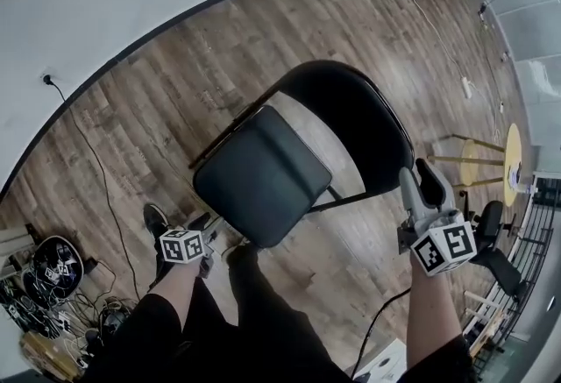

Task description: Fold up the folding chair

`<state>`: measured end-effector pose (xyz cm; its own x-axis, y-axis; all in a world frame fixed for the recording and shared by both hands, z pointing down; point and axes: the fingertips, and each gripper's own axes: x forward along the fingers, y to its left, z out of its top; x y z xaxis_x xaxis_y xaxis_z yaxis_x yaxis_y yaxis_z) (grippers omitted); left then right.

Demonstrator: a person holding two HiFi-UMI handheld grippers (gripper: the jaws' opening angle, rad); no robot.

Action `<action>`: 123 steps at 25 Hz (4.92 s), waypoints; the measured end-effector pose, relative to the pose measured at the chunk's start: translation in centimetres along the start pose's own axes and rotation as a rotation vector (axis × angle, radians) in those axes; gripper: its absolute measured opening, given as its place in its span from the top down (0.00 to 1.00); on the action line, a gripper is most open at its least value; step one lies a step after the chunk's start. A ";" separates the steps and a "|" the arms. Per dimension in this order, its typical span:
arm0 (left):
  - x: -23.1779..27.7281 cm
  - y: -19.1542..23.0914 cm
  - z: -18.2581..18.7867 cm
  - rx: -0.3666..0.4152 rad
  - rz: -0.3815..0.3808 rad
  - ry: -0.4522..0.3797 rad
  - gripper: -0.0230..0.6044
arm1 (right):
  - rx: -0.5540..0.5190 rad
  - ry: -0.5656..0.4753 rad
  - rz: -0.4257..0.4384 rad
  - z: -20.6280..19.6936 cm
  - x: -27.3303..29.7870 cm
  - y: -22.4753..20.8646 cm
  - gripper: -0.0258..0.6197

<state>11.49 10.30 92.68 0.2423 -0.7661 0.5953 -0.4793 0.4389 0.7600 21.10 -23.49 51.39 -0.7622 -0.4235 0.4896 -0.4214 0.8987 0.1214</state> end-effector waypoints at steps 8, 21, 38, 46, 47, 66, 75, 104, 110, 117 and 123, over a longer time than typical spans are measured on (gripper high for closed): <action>2.3 3.1 -2.5 -0.053 0.006 0.047 0.54 | -0.059 0.024 0.000 0.2 2.1 -3.0 0.71; 6.0 5.3 -6.5 -0.110 -0.091 0.095 0.42 | -0.179 0.094 0.008 -0.7 6.3 -5.7 0.64; 10.4 4.6 -7.5 -0.158 -0.294 0.102 0.33 | -0.293 0.255 0.058 -5.4 9.7 -8.8 0.53; 11.4 3.9 -7.3 -0.198 -0.391 0.076 0.32 | -0.306 0.329 0.129 -7.7 11.4 -8.8 0.52; 11.6 3.6 -7.0 -0.205 -0.409 0.065 0.32 | -0.308 0.338 0.142 -8.1 11.6 -8.7 0.52; 12.1 3.4 -6.0 -0.328 -0.440 0.055 0.48 | -0.207 0.361 0.258 -9.7 12.7 -7.3 0.63; 10.9 2.3 -6.4 -0.393 -0.411 0.090 0.49 | -0.239 0.351 0.248 -8.7 11.6 -5.5 0.63; 7.5 -5.8 -3.7 -0.471 -0.350 0.052 0.58 | -0.412 0.312 0.241 -3.6 4.9 1.9 0.66; 6.8 -6.6 -3.0 -0.437 -0.296 0.065 0.60 | -0.435 0.310 0.225 -3.0 3.3 3.8 0.67; 6.1 -8.8 -1.5 -0.425 -0.289 0.057 0.63 | -0.438 0.259 0.199 -2.1 1.6 6.3 0.68; 5.3 -10.4 -0.5 -0.416 -0.283 0.047 0.66 | -0.472 0.234 0.209 -1.8 -0.2 8.9 0.69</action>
<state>18.13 1.90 88.07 0.3568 -0.8643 0.3544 -0.0149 0.3741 0.9273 18.39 -15.22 53.96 -0.6537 -0.2429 0.7167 0.0329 0.9371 0.3476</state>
